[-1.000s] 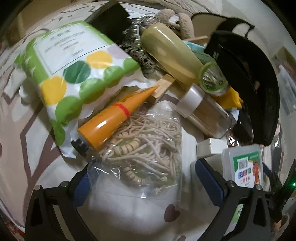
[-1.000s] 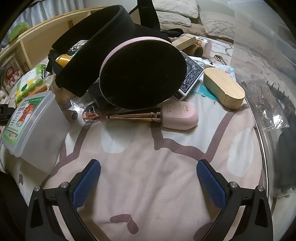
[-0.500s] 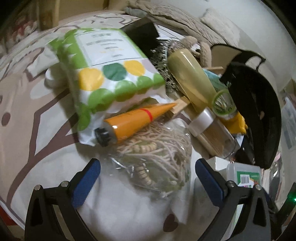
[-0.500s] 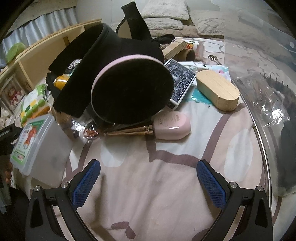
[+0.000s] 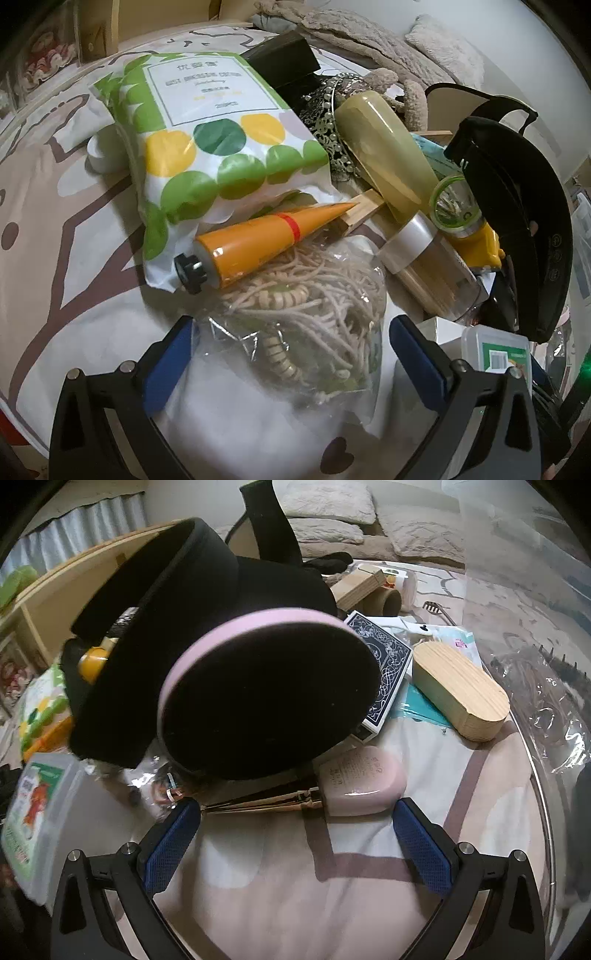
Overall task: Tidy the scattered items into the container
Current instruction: 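Lower left gripper onto bag of beige cords while right gripper approaches pink bottle, then close left gripper on bag of beige cords and lift it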
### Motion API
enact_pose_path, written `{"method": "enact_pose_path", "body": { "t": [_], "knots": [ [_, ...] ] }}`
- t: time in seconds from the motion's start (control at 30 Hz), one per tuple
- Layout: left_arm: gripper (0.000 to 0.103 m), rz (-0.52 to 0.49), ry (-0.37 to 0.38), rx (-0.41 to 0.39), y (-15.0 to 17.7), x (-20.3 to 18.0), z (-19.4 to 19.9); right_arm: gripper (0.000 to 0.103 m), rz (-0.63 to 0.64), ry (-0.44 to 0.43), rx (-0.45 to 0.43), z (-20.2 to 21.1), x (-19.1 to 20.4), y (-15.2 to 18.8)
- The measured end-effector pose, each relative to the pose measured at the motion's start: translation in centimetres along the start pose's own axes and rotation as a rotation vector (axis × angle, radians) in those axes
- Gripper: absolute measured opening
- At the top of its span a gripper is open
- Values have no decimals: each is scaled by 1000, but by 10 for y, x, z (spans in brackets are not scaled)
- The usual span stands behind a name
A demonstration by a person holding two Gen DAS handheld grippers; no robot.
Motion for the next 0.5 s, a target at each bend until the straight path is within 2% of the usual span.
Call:
{"method": "enact_pose_path", "body": {
  "t": [0.1,0.23,0.5],
  "knots": [
    [89,-10,9,-7,1,-1,3,103,35,44,1,-3,4,2],
    [77,-23,26,-15,5,-2,11,103,21,56,-2,-1,-2,2],
    [66,8,38,-33,7,1,10,103,-72,155,15,3,-44,12]
  ]
}}
Point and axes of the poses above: each gripper's, at about its wrist camera, not at the fingertips, and z roughly against the way its jaws point, x to its left, y to its underside, the point moved 7 cm from there along -z, roughly the way its jaws point, and after that the axes turned 13 degrees about y, right-handed, at the moved point
